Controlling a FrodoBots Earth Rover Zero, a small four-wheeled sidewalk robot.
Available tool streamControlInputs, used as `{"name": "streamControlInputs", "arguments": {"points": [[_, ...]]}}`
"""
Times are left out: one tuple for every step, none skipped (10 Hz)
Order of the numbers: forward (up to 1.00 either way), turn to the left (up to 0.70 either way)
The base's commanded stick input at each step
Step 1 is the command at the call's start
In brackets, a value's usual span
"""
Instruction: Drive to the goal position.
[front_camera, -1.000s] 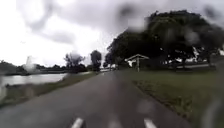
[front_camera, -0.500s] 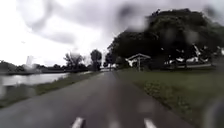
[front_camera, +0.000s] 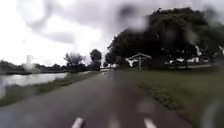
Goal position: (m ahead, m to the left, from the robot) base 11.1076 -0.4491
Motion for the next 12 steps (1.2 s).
{"name": "streamControlInputs", "arguments": {"points": [[1.00,0.00],[1.00,0.00],[1.00,0.00],[1.00,0.00],[1.00,0.00],[1.00,0.00],[1.00,0.00],[1.00,0.00],[1.00,0.00],[1.00,0.00],[1.00,0.00],[1.00,0.00]]}}
